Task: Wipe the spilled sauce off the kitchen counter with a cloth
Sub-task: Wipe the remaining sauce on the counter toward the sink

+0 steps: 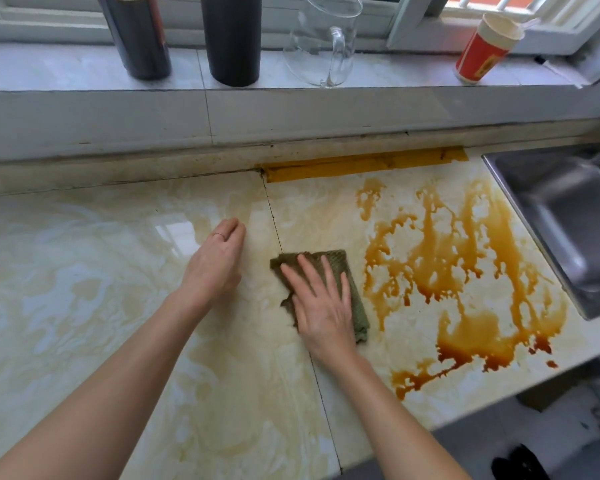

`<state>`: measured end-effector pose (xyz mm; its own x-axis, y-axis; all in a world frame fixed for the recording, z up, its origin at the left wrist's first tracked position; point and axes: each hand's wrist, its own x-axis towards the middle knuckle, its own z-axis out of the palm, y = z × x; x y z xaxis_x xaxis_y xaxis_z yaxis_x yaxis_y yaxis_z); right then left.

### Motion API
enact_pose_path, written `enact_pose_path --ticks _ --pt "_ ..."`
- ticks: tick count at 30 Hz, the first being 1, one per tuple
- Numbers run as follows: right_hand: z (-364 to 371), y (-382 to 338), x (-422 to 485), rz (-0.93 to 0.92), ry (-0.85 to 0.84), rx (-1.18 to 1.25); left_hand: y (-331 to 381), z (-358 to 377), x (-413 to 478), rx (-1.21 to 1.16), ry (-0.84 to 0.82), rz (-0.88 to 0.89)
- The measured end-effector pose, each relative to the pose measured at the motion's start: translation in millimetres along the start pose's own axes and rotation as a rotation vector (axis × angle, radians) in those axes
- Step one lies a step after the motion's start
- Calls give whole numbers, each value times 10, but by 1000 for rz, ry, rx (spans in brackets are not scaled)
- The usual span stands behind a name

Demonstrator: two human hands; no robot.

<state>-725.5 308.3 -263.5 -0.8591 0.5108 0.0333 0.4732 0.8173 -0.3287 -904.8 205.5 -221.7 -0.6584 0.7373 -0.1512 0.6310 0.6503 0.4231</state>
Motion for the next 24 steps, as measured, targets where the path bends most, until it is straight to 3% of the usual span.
enact_pose_path --ticks 4,8,11,16,21,24 --pt "-16 -6 137 209 26 33 -45 -16 10 -4 -28 6" --pt "60 -302 -493 15 -7 43 -59 -10 17 -4 -54 9" --pt "-11 -41 -641 -150 -57 13 -23 -1 -54 -24 -5 6" --pt "-36 58 -514 81 34 63 172 122 -394 -119 53 24" --pt "-69 187 -948 -206 -37 106 459 269 -706 -185 69 11" --pt "-103 408 -702 -87 -9 112 607 333 -864 -193 76 0"
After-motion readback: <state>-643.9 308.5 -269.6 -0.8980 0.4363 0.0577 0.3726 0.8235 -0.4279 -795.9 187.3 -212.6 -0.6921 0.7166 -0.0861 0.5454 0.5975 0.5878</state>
